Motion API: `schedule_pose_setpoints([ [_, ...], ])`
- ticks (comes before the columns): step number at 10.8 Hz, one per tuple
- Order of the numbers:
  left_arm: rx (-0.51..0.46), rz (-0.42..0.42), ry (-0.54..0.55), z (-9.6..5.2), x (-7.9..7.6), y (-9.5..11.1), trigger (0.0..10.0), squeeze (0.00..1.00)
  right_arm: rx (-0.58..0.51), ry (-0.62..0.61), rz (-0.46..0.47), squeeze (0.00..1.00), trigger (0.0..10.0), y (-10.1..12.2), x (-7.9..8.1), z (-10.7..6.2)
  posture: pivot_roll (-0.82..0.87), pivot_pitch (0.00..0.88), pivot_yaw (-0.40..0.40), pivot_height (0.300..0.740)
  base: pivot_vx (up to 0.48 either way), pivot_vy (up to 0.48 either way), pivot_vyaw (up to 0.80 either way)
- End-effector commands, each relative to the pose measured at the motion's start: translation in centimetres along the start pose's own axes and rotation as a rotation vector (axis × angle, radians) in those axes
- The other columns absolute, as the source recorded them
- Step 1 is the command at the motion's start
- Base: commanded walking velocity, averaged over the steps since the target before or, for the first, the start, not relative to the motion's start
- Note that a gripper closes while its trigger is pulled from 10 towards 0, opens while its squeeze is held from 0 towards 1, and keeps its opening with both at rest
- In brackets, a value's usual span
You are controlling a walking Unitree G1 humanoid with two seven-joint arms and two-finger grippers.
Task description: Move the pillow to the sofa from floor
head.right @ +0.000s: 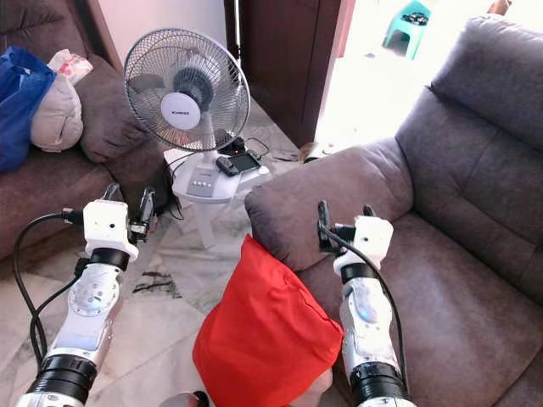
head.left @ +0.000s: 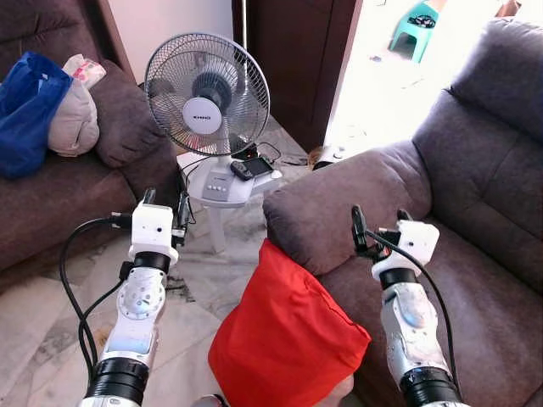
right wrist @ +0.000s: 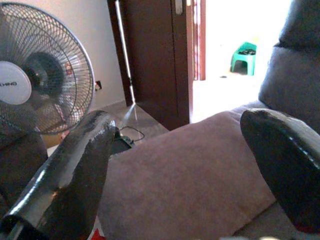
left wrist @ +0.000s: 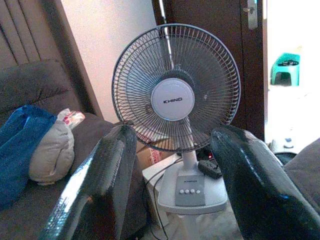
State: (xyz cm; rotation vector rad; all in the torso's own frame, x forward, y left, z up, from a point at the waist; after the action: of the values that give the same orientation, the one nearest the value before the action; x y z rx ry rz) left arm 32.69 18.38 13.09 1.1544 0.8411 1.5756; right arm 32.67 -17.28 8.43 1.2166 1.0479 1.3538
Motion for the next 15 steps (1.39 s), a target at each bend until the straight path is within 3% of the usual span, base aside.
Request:
schedule_pose_setpoints([
  [1, -0.015, 0.022, -0.019, 0.24, -0.23, 0.54, 10.0, 0.00, -0.014, -0.003, 0.004, 0.00, 10.0, 0.61, 0.04, 0.38, 0.04, 0.000, -0.021, 0.740, 0.000, 0.000, 0.00],
  [4, 0.014, -0.013, 0.000, 0.18, -0.17, 0.31, 10.0, 0.00, 0.013, 0.005, 0.015, 0.00, 10.0, 0.46, 0.24, 0.41, 0.04, 0.000, -0.027, 0.730, 0.000, 0.000, 0.00],
  [7, 0.009, -0.012, -0.002, 0.55, -0.05, 0.58, 10.0, 0.00, 0.002, 0.006, 0.001, 0.00, 10.0, 0.79, 0.07, 0.71, 0.05, 0.020, -0.034, 0.680, 0.000, 0.000, 0.00],
  [12, 0.022, -0.007, -0.012, 0.56, 0.04, 0.52, 10.0, 0.00, 0.026, 0.009, 0.008, 0.00, 10.0, 0.75, 0.26, 1.01, 0.05, 0.045, -0.034, 0.680, 0.000, 0.000, 0.00],
  [15, 0.030, -0.015, -0.015, 0.58, -0.17, 0.48, 10.0, 0.00, 0.024, 0.029, 0.000, 0.00, 10.0, 0.85, 0.50, 1.06, 0.05, 0.048, -0.040, 0.655, 0.000, 0.000, 0.00],
])
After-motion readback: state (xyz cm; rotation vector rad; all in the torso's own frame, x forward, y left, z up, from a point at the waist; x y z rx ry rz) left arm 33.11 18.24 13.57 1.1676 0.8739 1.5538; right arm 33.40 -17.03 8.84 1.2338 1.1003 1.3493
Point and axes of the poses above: a point about 5 cm out from each wrist's last joint towards the gripper, its own z axis pointing out of the wrist towards the gripper, its own y axis along the axis of the wrist's last joint, x = y × z, the point moved 2 cm from there along z, pointing out of the wrist towards the gripper, and after that the axes turned 3 degrees about z, right-handed, at the moved point
